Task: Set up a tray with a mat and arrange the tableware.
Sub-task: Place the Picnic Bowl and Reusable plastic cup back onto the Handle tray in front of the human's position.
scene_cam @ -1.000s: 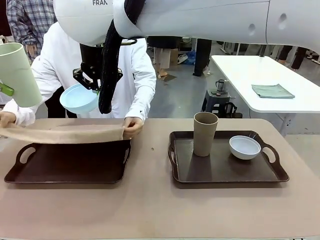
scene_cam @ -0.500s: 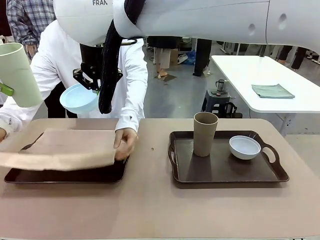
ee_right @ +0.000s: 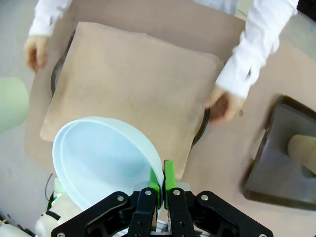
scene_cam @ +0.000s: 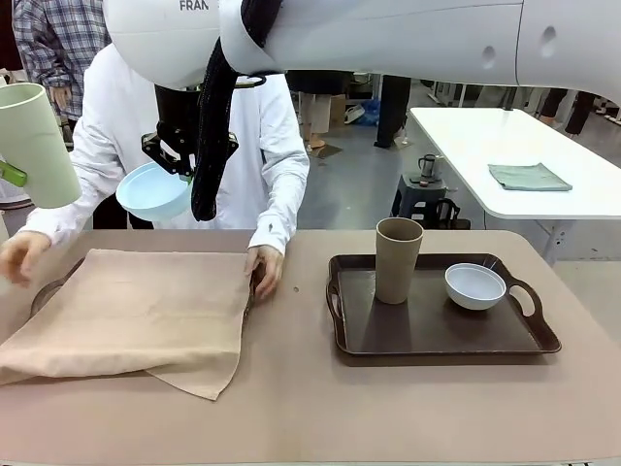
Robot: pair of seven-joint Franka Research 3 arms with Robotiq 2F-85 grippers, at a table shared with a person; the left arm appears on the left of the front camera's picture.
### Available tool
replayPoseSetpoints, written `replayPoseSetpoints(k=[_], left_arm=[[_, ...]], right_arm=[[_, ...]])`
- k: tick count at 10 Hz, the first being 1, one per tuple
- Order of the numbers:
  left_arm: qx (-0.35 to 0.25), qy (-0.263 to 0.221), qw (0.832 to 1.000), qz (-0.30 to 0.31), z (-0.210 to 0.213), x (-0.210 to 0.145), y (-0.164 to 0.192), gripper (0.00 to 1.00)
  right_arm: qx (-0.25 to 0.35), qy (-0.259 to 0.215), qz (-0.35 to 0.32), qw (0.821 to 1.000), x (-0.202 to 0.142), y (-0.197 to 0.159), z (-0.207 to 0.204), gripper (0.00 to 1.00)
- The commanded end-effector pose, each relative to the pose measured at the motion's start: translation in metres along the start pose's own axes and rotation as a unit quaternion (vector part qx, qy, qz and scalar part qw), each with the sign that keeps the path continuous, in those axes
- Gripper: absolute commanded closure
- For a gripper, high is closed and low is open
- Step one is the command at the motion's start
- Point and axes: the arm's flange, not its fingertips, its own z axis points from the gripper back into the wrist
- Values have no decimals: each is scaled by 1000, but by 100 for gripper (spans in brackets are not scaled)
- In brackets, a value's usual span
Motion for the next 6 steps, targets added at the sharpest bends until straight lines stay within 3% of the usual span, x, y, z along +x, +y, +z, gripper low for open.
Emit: replayPoseSetpoints(k=[1, 6], left_arm=[[-2, -1, 1000, -8, 1, 1, -1, 100], [-2, -1, 1000, -8, 1, 1, -1, 100]], right_arm=[[4, -4, 3, 1000, 1, 1, 0, 100], [4, -4, 3, 1000, 1, 1, 0, 100]])
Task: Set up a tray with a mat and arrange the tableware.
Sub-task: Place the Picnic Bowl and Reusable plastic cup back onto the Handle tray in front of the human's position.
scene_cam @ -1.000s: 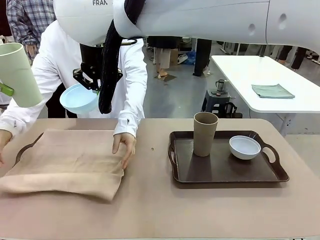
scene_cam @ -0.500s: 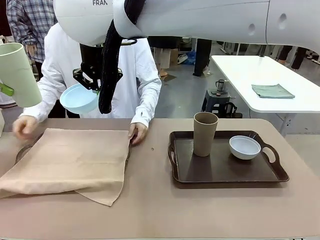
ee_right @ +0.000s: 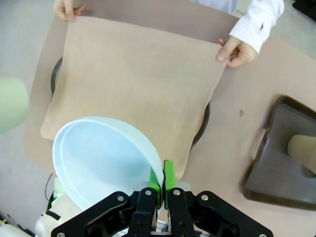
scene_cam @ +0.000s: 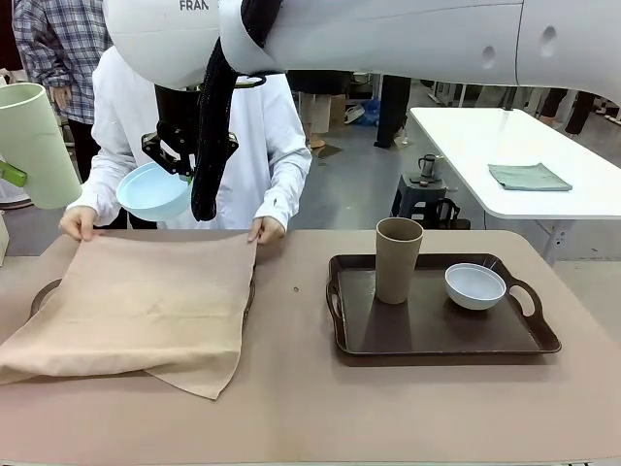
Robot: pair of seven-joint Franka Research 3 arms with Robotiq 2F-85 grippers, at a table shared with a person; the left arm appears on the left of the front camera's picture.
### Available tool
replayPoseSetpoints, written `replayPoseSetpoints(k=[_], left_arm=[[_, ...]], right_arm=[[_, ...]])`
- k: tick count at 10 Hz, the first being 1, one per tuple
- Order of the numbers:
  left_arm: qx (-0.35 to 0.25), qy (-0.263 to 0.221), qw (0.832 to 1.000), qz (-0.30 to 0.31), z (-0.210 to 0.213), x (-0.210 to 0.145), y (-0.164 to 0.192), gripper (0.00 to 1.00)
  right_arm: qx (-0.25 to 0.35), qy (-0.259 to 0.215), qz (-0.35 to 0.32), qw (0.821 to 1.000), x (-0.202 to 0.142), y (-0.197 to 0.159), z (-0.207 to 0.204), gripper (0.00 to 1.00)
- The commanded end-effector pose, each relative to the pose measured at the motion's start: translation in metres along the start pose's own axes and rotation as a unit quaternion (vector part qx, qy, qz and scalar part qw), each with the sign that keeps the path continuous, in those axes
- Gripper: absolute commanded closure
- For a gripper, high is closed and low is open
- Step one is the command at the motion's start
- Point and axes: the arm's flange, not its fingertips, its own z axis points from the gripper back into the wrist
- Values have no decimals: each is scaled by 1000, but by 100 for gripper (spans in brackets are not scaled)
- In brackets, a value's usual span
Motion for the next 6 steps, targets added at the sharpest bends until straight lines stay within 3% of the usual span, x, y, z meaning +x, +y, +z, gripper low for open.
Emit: replayPoseSetpoints(k=[1, 2, 3, 6], left_arm=[[-2, -1, 1000, -8, 1, 1, -1, 100], [-2, -1, 1000, -8, 1, 1, -1, 100], [0, 0, 1000, 0, 0, 0, 0, 18], [0, 0, 1000, 0, 0, 0, 0, 18]], right_arm=[[4, -4, 3, 1000, 1, 1, 0, 100], [4, -4, 3, 1000, 1, 1, 0, 100], [0, 0, 0, 1000, 0, 0, 0, 95], [0, 0, 0, 1000, 0, 0, 0, 95]])
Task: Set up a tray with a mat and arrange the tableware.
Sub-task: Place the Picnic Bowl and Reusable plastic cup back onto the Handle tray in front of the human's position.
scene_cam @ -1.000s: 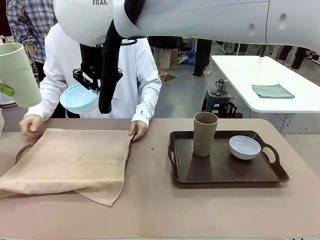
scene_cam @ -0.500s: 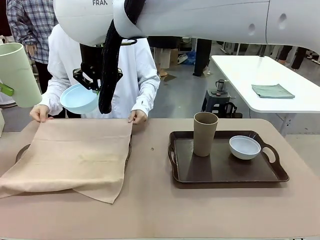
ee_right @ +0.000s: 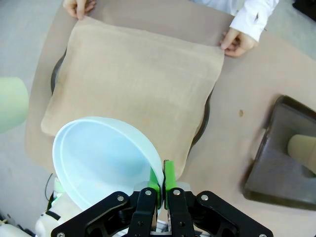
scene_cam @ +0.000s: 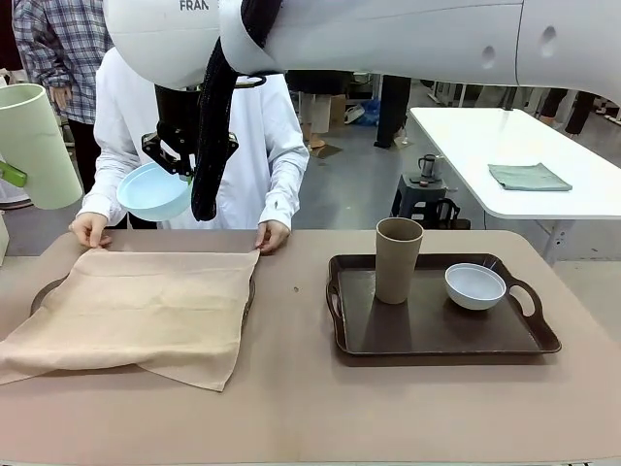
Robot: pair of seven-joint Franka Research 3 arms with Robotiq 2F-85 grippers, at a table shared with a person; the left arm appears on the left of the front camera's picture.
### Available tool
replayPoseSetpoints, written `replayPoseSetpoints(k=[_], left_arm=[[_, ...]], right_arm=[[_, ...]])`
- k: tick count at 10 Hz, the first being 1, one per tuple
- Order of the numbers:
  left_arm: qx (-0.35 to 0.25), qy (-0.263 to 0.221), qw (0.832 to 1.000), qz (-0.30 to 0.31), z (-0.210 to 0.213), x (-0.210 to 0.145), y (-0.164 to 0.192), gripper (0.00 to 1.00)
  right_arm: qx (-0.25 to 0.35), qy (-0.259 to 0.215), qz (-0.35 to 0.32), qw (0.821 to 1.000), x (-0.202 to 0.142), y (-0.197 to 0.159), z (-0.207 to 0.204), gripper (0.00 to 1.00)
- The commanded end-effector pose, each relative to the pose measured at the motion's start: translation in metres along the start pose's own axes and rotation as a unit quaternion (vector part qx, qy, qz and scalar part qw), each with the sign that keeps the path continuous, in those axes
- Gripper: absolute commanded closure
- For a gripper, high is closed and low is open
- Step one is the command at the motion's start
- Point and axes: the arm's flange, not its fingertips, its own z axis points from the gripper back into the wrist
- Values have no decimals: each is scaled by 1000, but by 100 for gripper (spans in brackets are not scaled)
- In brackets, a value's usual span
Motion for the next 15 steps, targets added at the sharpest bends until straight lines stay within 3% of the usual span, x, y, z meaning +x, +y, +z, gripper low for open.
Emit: replayPoseSetpoints(k=[1, 7, 11, 15], left_arm=[[0, 0, 1000, -1, 0, 1, 0, 18], [0, 0, 1000, 0, 0, 0, 0, 18], [-17, -54, 998, -19, -46, -67, 31, 18], [-70, -25, 997, 4, -96, -112, 38, 18]], right_arm=[[0, 0, 0, 1000, 0, 0, 0, 95], [0, 0, 0, 1000, 0, 0, 0, 95], [24, 70, -19, 997, 13, -21, -94, 95], [52, 84, -26, 995, 16, -23, -154, 95]])
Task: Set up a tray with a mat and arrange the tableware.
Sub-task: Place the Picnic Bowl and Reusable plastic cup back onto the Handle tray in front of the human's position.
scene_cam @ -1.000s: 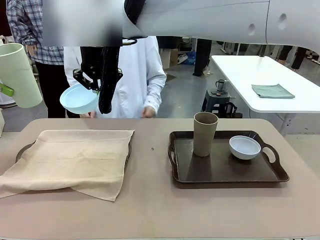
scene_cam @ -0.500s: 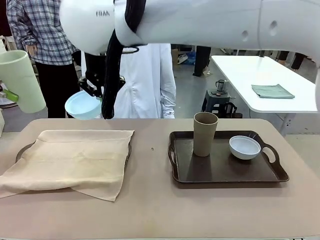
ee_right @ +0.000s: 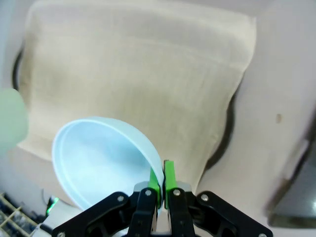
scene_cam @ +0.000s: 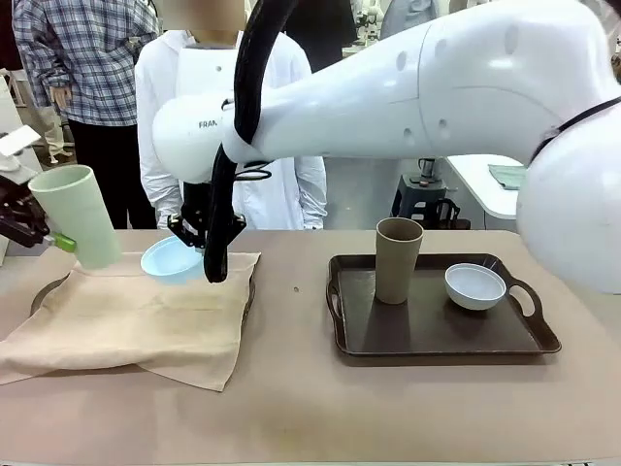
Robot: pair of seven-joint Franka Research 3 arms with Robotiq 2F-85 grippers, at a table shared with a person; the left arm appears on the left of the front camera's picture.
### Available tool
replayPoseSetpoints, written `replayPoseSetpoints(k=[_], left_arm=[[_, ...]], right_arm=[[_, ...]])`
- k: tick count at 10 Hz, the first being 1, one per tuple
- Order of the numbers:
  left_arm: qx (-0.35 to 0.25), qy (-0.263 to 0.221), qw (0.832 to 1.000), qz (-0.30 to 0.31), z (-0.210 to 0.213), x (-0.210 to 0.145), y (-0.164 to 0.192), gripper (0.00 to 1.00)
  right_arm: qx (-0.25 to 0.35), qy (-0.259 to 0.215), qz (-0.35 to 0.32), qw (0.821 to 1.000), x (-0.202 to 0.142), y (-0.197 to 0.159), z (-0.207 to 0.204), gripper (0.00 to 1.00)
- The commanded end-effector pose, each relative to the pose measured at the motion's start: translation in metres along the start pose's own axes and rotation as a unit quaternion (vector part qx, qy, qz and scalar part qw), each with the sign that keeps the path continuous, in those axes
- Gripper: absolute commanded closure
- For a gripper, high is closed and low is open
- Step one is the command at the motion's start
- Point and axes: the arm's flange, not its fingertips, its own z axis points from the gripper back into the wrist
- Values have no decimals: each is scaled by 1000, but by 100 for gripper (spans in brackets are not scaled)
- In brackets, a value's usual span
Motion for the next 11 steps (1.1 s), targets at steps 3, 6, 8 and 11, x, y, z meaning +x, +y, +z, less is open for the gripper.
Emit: replayPoseSetpoints(k=[3, 6, 8, 11], left_arm=[[-9, 6, 1000, 5, -9, -7, 3, 18], [-9, 6, 1000, 5, -9, -7, 3, 18], [-10, 10, 1000, 11, -12, -12, 5, 18], [-26, 18, 999, 9, -29, -33, 10, 18]], right_arm=[[-14, 12, -32, 999, 1, -10, 3, 95], [2, -1, -2, 1000, 3, -2, -8, 95], [-1, 4, -8, 1000, 3, -4, -8, 95], [6, -4, 3, 1000, 8, -7, -31, 95]])
